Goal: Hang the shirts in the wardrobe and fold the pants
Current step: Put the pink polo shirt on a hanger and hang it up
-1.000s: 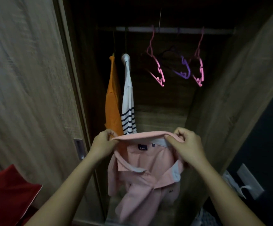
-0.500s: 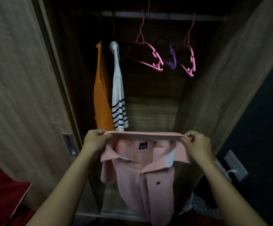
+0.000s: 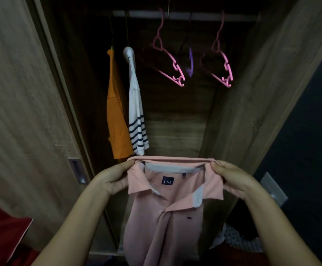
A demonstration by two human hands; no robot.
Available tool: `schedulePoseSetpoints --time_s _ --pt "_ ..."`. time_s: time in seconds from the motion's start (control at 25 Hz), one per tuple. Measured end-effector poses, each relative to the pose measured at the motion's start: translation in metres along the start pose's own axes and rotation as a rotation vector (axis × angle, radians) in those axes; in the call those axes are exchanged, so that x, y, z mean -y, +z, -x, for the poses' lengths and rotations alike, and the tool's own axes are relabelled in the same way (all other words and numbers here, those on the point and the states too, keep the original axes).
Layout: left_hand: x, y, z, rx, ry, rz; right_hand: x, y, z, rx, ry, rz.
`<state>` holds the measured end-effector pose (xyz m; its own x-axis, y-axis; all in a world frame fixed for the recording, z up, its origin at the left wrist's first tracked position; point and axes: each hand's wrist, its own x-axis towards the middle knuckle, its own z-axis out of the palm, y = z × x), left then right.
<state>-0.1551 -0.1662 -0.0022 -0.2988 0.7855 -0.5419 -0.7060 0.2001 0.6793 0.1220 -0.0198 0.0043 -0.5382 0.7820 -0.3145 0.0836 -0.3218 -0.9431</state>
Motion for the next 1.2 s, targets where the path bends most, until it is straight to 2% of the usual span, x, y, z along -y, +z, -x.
schedulePoseSetpoints --time_s 0.04,0.12,0.28,0.4,0.48,0.56,0.68,0.76,0.88,0.96,1.0,1.08,1.2 --pt "-0.001 -0.004 0.001 0.032 -0.058 -0.014 0.003 -0.001 0.002 0.076 0.045 -0.141" --pt "-0.008 -0.017 0.002 0.069 -0.105 -0.11 0.008 -0.008 0.001 0.183 0.09 -0.263" --pt "-0.022 -0.032 0.002 0.125 -0.066 -0.125 0.019 -0.013 0.002 0.209 0.127 -0.263" --pt "-0.024 -0.029 0.005 0.189 0.046 -0.189 0.03 -0.006 0.007 0.203 0.12 -0.33" --pt "-0.022 -0.024 0.008 0.191 0.188 -0.345 0.035 -0.001 0.011 0.201 0.115 -0.379" --pt "-0.02 -0.022 0.012 0.238 0.355 -0.607 0.038 0.001 0.012 0.165 0.107 -0.429" --pt "-0.019 -0.019 0.019 0.374 0.366 -1.097 0.037 0.0 0.011 0.223 0.113 -0.463" --pt "-0.02 -0.017 0.018 0.331 0.406 -1.258 0.038 0.001 0.01 0.249 0.12 -0.462" --pt "-0.019 -0.011 0.019 0.192 0.579 -1.335 0.042 0.0 0.015 0.274 0.116 -0.435" --pt "-0.02 -0.002 0.023 0.077 0.65 -1.335 0.043 0.002 0.023 0.309 0.089 -0.269" --pt "-0.019 0.003 0.025 0.013 0.694 -1.343 0.041 0.004 0.026 0.309 0.069 -0.07" --pt "-0.018 0.011 0.028 -0.138 0.847 -1.412 0.038 0.009 0.031 0.206 0.026 0.365" --pt "-0.012 0.013 0.028 -0.334 1.029 -1.451 0.036 0.01 0.037 0.01 -0.073 0.653"
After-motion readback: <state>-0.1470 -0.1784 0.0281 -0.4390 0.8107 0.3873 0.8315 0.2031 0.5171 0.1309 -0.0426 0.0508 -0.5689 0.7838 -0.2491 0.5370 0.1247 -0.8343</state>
